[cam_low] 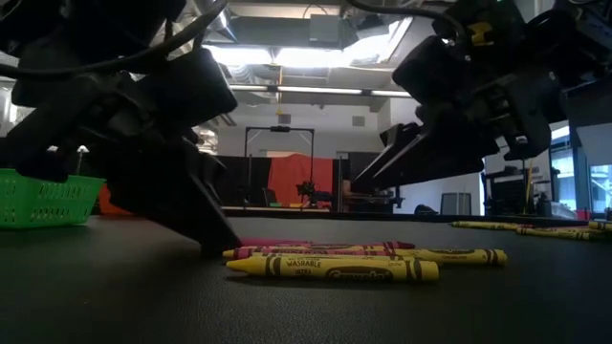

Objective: Sort crayons
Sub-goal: Put the pink crayon into the black bin

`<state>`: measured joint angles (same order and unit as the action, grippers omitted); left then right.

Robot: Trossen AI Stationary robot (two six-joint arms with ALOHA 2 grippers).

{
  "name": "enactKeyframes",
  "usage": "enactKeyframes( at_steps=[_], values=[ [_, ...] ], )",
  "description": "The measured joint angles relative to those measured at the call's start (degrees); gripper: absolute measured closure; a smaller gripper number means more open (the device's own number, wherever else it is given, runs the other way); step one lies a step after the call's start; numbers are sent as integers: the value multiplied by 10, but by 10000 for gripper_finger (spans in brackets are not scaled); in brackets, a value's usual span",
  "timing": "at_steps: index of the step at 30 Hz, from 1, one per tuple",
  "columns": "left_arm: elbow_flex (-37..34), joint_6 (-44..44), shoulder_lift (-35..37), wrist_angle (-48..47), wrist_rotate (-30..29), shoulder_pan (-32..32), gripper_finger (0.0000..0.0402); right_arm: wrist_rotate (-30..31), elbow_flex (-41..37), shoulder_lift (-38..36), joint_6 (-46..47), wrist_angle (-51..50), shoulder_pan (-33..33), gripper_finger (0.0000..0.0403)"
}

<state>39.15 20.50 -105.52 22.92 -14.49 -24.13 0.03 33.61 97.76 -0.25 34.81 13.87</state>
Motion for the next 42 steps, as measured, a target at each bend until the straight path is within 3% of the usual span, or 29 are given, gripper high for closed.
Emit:
enactKeyframes(
  at_steps=[8, 16, 20, 23, 27, 32, 36, 42],
  values=[
    [-2, -22, 128, -109, 4, 1, 386, 0, 0, 0, 0, -4, 0, 224],
    [-1, 36, 286, -309, 104, -6, 386, 0, 0, 0, 0, -6, 0, 224],
    [-1, 133, 359, -424, 210, -28, 386, 0, 0, 0, 0, -7, 0, 224],
    [-1, 278, 402, -503, 292, -48, 386, 0, 0, 0, 0, -9, 0, 224],
    [-1, 438, 444, -566, 344, -97, 386, 0, 0, 0, 13, -12, 0, 224],
    [-1, 564, 462, -624, 348, -162, 386, 0, 0, 0, 14, -14, 0, 224],
    [-1, 581, 446, -618, 327, -209, 385, 0, 0, 0, 14, -26, 0, 224],
    [-1, 621, 427, -633, 294, -230, 374, 0, 0, 0, 14, -30, 0, 224]
  ],
)
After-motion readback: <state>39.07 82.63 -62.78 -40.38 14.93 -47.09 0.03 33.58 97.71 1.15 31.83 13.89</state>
